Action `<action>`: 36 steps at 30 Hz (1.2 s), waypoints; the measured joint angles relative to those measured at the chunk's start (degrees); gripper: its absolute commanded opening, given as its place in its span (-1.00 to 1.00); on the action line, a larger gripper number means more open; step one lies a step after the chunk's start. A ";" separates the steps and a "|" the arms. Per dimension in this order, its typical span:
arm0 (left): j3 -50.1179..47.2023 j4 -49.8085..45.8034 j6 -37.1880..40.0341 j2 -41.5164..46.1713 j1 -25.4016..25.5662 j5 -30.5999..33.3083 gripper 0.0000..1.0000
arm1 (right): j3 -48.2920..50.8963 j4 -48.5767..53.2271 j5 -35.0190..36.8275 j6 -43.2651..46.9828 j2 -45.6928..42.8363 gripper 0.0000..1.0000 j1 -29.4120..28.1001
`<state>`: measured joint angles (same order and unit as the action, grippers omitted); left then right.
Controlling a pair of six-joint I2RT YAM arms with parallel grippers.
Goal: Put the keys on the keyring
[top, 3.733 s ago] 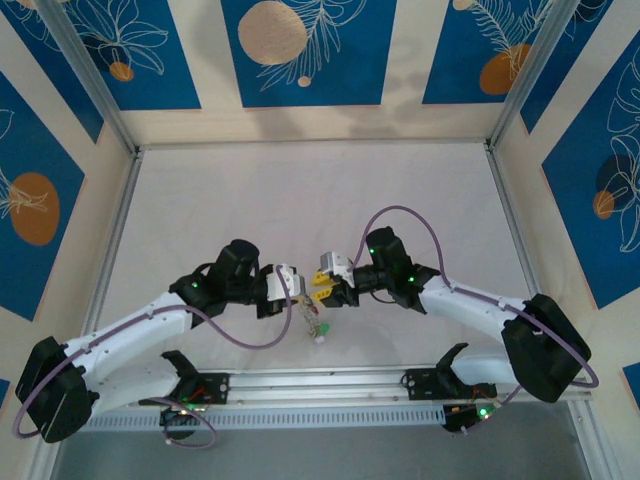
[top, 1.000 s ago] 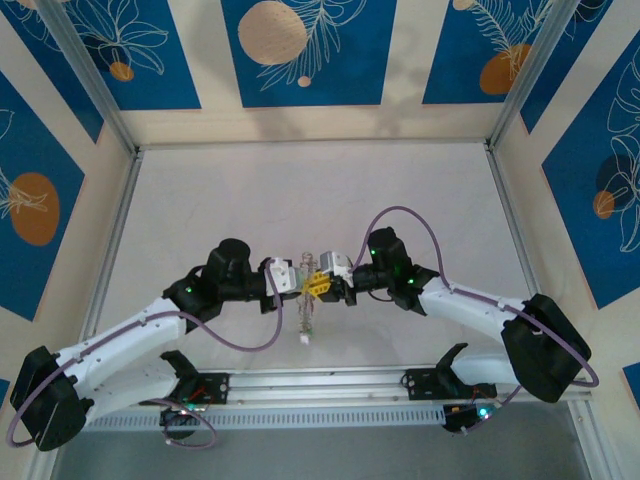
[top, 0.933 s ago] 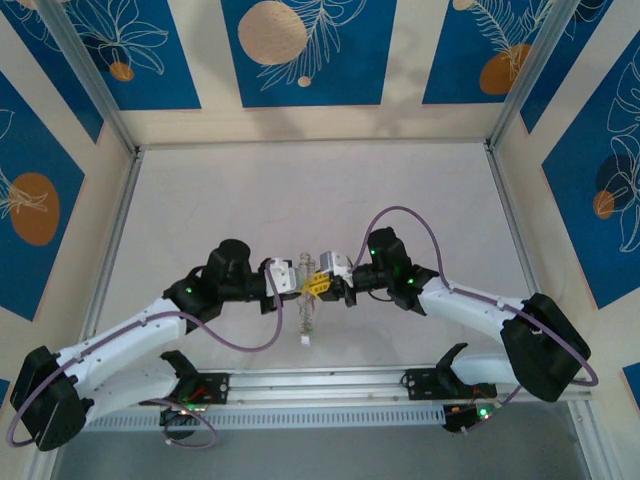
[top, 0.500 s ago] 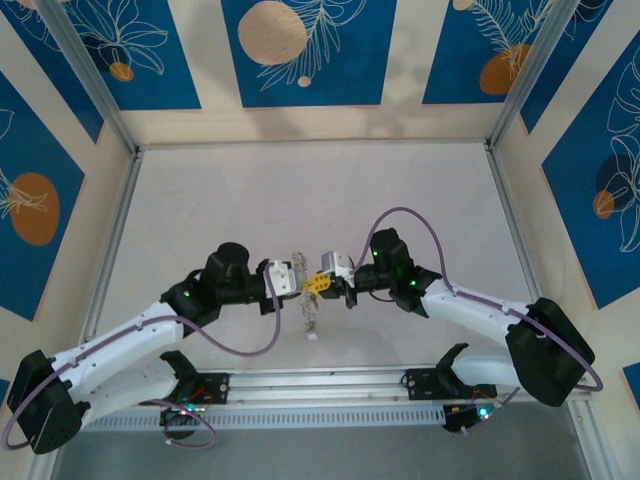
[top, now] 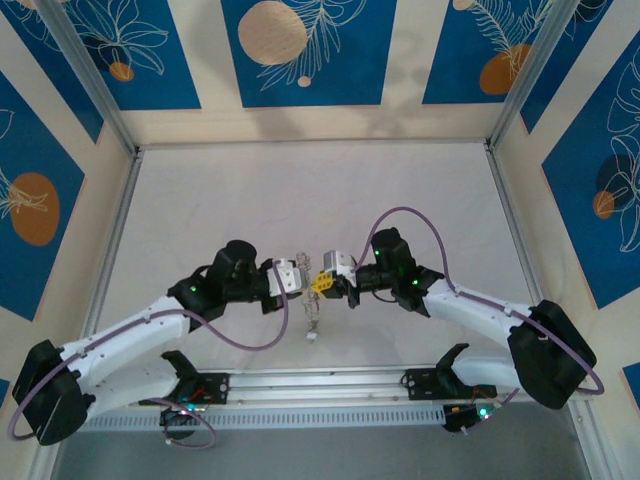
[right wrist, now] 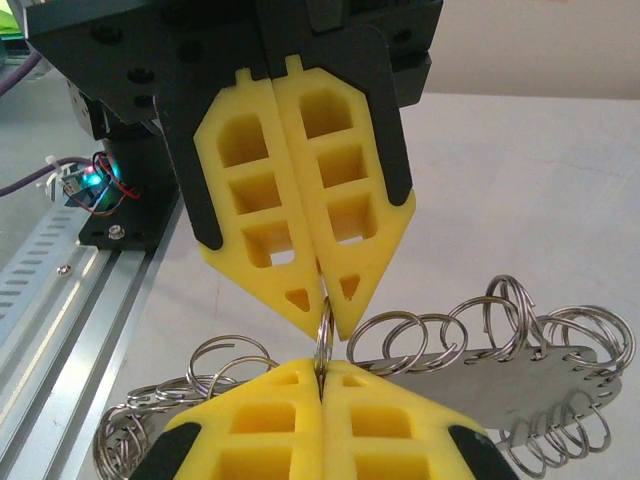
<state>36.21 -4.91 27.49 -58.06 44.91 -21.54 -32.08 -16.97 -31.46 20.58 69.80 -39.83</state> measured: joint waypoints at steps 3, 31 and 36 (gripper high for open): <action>0.07 -0.09 -0.04 -1.11 -0.07 -0.61 -0.92 | 0.00 0.59 0.00 0.04 0.72 -1.00 -0.07; 0.15 1.79 -1.68 0.66 -1.84 -5.33 -1.00 | 2.97 -0.11 0.02 0.31 -5.03 -0.59 1.51; -0.26 2.80 -2.10 0.66 -1.92 -6.14 -1.00 | 2.99 -0.09 -0.09 0.22 -5.49 -0.57 1.62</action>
<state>35.94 -2.11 25.39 -57.41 42.98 -27.68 -29.08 -17.06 -31.55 20.80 64.31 -38.22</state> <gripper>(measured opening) 0.042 0.193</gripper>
